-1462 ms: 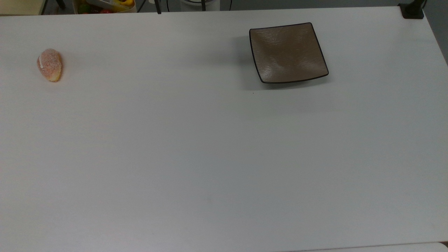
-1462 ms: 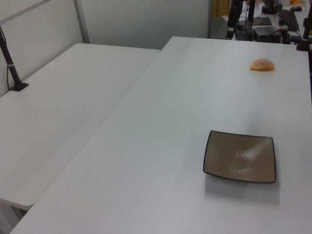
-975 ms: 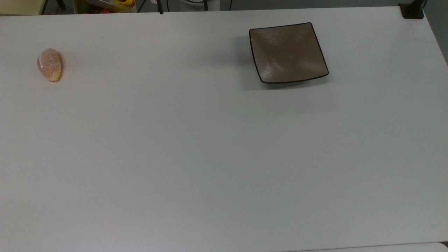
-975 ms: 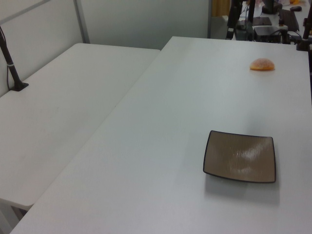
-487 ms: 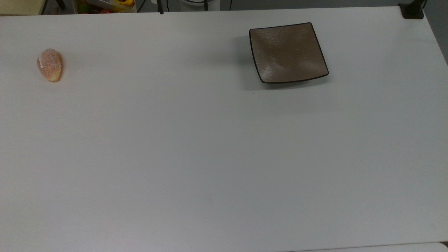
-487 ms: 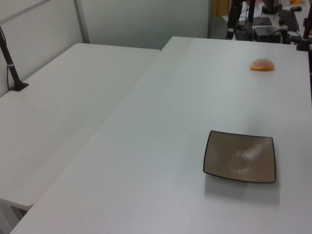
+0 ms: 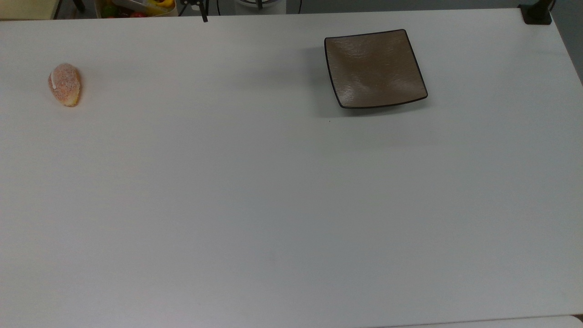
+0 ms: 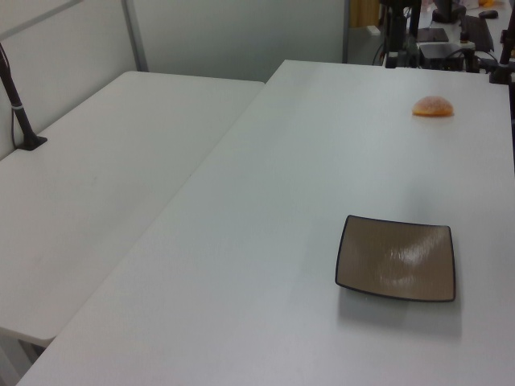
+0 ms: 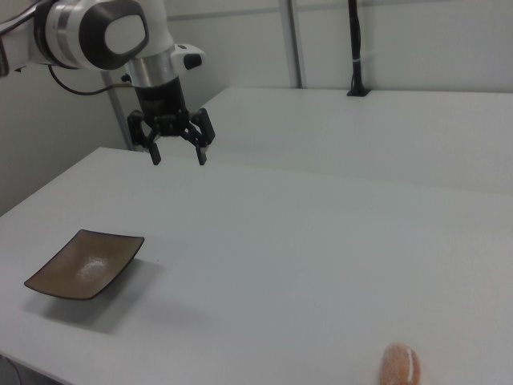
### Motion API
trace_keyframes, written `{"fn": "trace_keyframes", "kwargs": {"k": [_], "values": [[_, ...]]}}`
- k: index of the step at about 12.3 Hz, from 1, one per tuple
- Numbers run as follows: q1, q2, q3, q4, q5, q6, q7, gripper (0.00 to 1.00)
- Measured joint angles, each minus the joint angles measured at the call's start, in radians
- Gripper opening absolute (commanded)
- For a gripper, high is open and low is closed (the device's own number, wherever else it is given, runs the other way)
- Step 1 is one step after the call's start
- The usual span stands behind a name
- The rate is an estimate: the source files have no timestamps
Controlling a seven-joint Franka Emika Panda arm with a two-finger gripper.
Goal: Bread is placed on a ceramic plate
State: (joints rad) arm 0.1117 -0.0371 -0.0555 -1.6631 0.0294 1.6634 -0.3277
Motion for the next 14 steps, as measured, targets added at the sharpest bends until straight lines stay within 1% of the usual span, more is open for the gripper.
{"fn": "trace_keyframes", "kwargs": {"k": [1, 2, 4, 5, 8, 11, 14], "values": [[-0.014, 0.000, -0.001, -0.003, 0.000, -0.026, -0.060, 1.00], [-0.026, 0.000, -0.001, -0.003, 0.000, -0.045, -0.087, 1.00], [-0.058, -0.001, -0.003, -0.003, -0.001, -0.053, -0.103, 1.00], [-0.085, -0.001, -0.007, -0.003, -0.001, -0.053, -0.117, 1.00], [-0.154, -0.002, -0.023, 0.005, -0.038, -0.053, -0.180, 1.00], [-0.199, -0.001, -0.108, 0.010, -0.048, 0.005, -0.317, 1.00], [-0.244, 0.035, -0.193, 0.001, -0.049, 0.101, -0.438, 1.00]]}}
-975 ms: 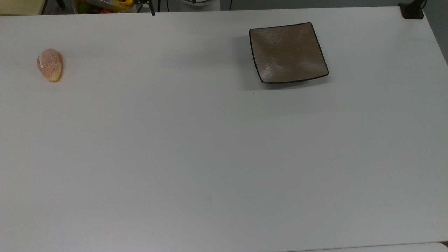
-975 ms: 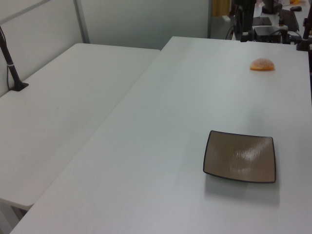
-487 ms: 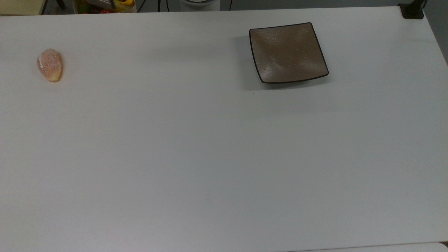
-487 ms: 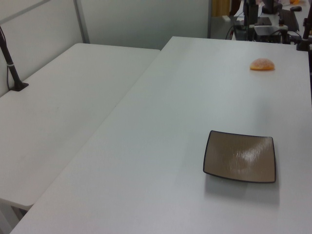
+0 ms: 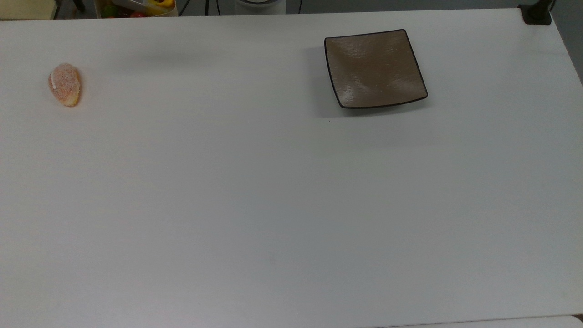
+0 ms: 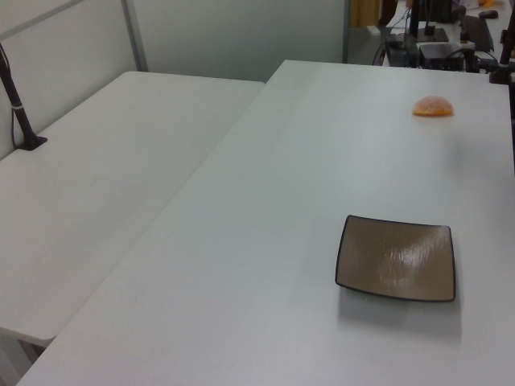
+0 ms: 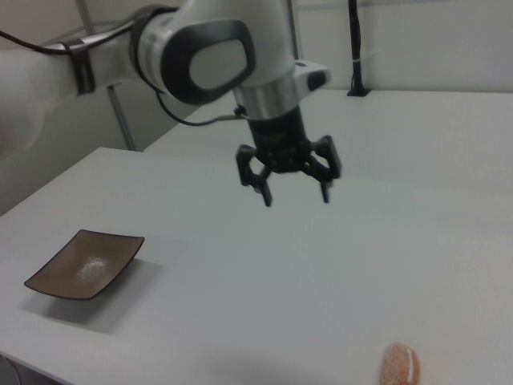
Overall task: Bread is placed on a ceramic plate
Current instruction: 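Lower the open gripper over the orange bread roll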
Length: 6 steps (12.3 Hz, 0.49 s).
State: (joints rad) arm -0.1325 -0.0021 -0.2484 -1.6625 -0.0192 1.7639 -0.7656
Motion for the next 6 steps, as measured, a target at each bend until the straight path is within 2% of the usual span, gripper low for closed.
{"fn": "trace_keyframes", "kwargs": {"k": [2, 6], "values": [[-0.031, 0.040, -0.032, -0.014, 0.000, 0.073, -0.082, 1.00], [-0.088, 0.139, -0.040, -0.066, 0.000, 0.207, -0.160, 1.00]]}}
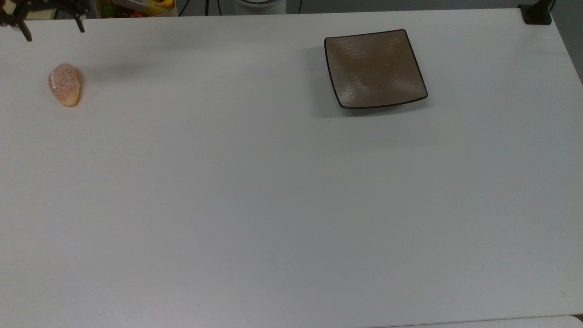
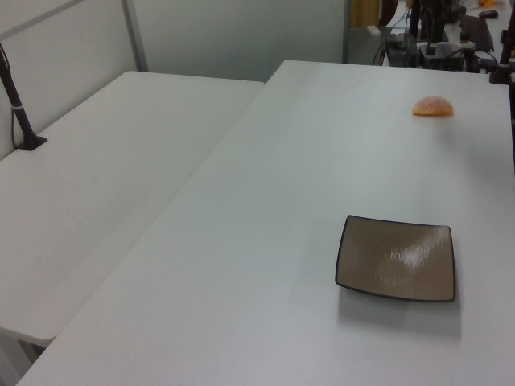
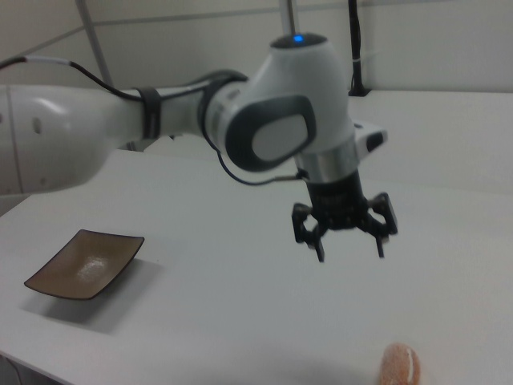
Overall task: Bread is placed on a ceramic plate
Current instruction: 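Lower the open gripper over the orange bread roll, then close the gripper around the bread roll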
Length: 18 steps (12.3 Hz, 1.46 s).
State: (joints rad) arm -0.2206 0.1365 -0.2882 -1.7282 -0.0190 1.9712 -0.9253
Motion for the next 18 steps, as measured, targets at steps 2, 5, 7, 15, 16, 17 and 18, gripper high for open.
{"fn": "trace_keyframes", "kwargs": {"k": [2, 5, 7, 15, 16, 17, 18], "values": [[-0.023, 0.050, 0.000, -0.026, 0.000, 0.059, -0.017, 1.00], [-0.043, 0.129, 0.000, -0.035, 0.000, 0.123, -0.028, 1.00], [-0.050, 0.178, 0.000, -0.048, 0.000, 0.184, -0.028, 1.00], [-0.081, 0.259, -0.004, -0.137, 0.000, 0.366, -0.030, 1.00], [-0.082, 0.260, -0.005, -0.144, 0.000, 0.376, -0.030, 1.00], [-0.085, 0.262, -0.005, -0.148, 0.000, 0.380, -0.030, 1.00], [-0.089, 0.263, -0.005, -0.149, -0.003, 0.380, -0.031, 1.00]]}}
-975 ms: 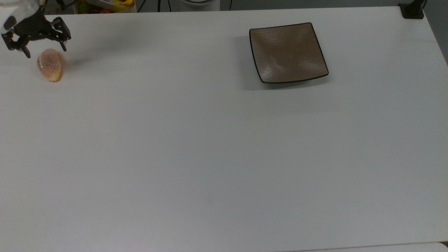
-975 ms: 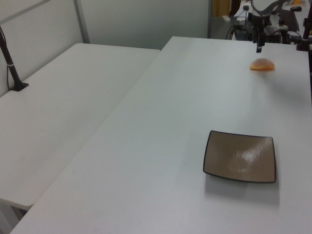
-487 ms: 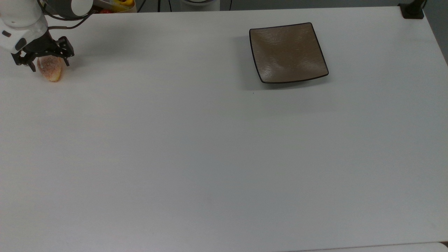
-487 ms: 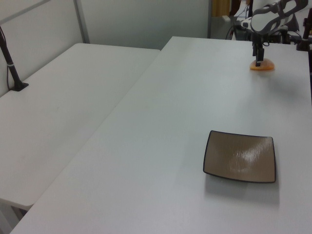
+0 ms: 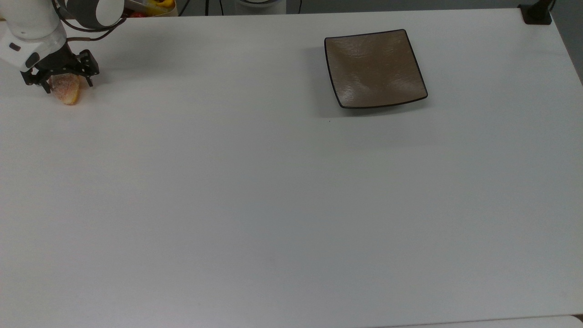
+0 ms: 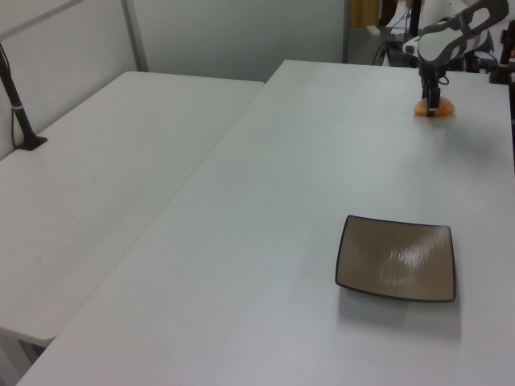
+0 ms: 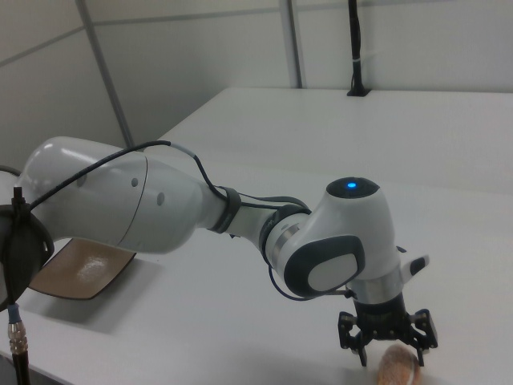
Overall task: Bread is placed on a ceramic plate
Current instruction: 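Close the gripper around the bread roll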
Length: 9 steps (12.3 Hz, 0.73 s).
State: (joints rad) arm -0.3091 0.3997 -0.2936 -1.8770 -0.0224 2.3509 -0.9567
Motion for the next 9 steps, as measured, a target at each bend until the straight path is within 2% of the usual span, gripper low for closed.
{"fn": "trace_keyframes", "kwargs": {"k": [1, 4, 6, 8, 9], "values": [[-0.002, 0.001, -0.002, -0.001, -0.023, 0.000, -0.001, 1.00], [-0.004, 0.002, -0.011, -0.011, -0.057, 0.016, -0.001, 0.82], [-0.004, 0.002, -0.011, -0.017, -0.059, 0.018, -0.001, 0.67], [-0.004, 0.002, -0.012, -0.017, -0.059, 0.018, -0.001, 0.47], [-0.004, 0.002, -0.012, -0.018, -0.059, 0.018, -0.001, 0.43]]}}
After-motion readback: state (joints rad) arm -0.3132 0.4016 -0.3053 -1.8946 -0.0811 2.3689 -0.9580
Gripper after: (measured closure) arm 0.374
